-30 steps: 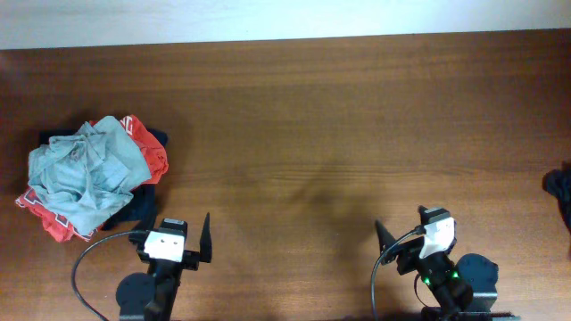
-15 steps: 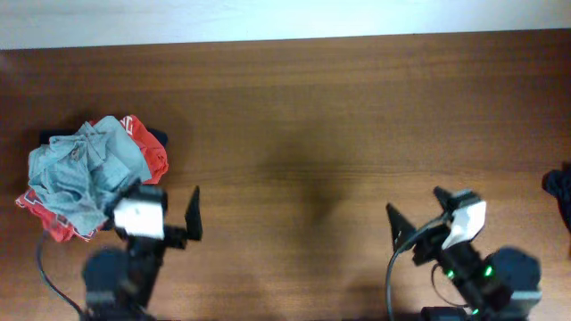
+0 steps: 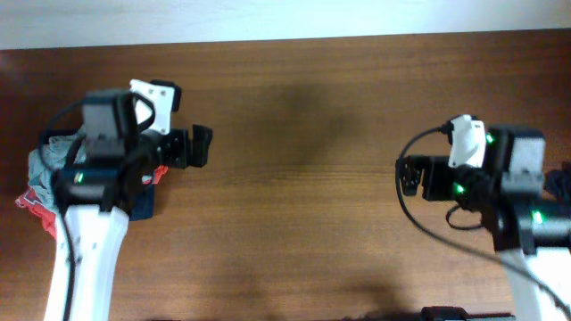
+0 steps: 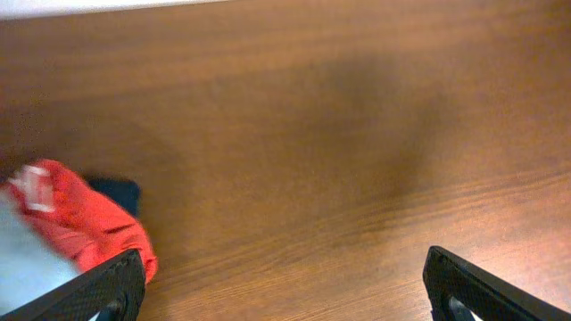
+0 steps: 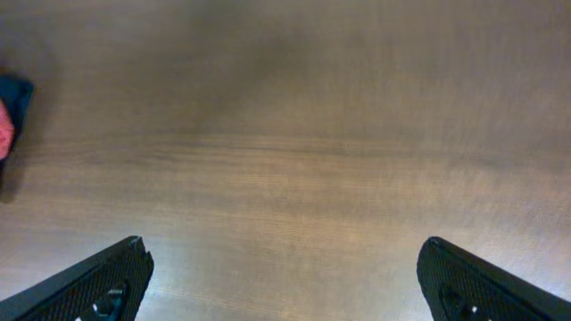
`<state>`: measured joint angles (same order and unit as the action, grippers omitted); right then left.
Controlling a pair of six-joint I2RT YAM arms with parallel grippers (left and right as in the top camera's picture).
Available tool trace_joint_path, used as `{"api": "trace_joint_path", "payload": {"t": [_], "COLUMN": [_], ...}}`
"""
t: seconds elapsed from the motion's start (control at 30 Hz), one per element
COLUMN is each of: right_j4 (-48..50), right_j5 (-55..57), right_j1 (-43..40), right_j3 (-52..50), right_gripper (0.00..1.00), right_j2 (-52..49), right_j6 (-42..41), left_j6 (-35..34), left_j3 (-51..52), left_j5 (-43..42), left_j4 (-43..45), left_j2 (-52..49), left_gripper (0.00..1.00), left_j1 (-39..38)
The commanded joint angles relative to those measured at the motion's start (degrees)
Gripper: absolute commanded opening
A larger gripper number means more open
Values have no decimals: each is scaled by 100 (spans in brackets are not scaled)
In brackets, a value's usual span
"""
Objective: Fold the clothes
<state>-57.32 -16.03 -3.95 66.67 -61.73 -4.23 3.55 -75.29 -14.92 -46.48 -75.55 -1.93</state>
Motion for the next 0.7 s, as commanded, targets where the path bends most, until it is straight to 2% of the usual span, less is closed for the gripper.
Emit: {"api": "trace_joint_path", "payload": {"t": [0.0,0.1,0.43,0.67], "right_j4": [-109,-125,37,229], "right_j5": [459,946,990,1176], "right_j1": [-317,-990,-4236,-5455], "right_j3": [348,492,529,531], "right_gripper": [99,99,99,99], "right_j2": [-420,-713,-1917,-2728], "right_j6": [-986,-1432,-2107,-2490], "left_j6": [-35,-35,-35,-35], "left_j3": [-68,-68,-68,-68], "left_j5": [-319,-337,-551,-551], "left_j4": [-83,-164,-205,-181], "left_j2": [-605,-1016,-1482,-1482], "left_gripper": [99,99,99,99], "left_j1": [-15,-17,-17,-17]}}
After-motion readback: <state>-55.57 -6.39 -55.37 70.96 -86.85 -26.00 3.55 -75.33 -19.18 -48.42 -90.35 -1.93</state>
